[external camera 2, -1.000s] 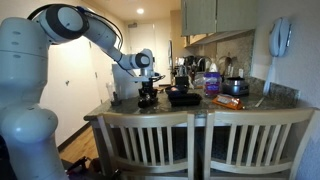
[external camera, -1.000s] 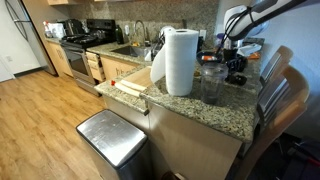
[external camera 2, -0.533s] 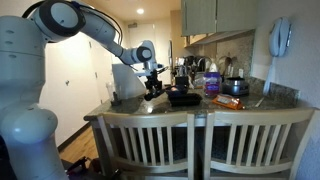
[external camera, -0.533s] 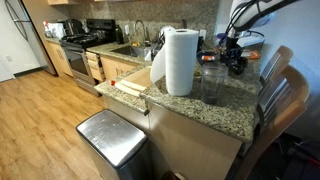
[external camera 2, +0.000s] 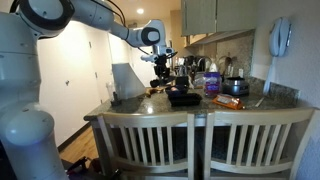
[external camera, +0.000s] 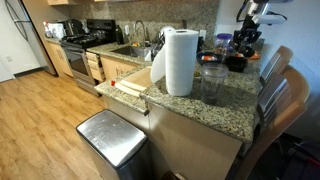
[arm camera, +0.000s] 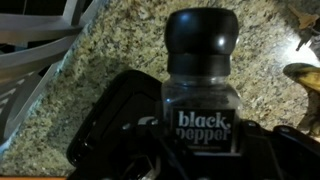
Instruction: Pick the bottle on the bottom left side of the table and put it on the black tray
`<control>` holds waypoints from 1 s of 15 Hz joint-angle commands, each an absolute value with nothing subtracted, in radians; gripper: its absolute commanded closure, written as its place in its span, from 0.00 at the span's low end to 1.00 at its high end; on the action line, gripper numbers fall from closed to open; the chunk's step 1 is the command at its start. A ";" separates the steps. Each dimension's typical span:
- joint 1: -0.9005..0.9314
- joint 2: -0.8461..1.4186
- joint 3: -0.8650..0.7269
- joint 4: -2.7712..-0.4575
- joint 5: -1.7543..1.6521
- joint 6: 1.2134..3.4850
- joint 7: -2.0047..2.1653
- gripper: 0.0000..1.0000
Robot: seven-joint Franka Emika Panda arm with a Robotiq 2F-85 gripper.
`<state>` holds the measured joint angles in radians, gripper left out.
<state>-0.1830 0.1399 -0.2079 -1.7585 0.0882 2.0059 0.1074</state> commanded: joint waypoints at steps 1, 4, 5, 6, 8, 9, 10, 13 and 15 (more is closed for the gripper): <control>-0.280 0.217 -0.241 -1.597 0.267 1.792 0.025 0.69; -0.362 0.304 -0.283 -1.453 0.364 1.643 0.074 0.69; -0.377 0.329 -0.290 -1.414 0.369 1.620 0.103 0.69; -0.387 0.352 -0.293 -1.384 0.370 1.617 0.130 0.69; -0.380 0.378 -0.285 -1.370 0.343 1.667 0.179 0.69; -0.369 0.380 -0.277 -1.380 0.332 1.694 0.183 0.19; -0.352 0.364 -0.267 -1.407 0.311 1.709 0.173 0.17; -0.280 0.296 -0.247 -1.501 0.259 1.772 0.130 0.01; -0.229 0.272 -0.238 -1.536 0.215 1.829 0.139 0.00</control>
<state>-0.2865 0.3449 -0.2538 -1.4382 0.2753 1.7430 0.1463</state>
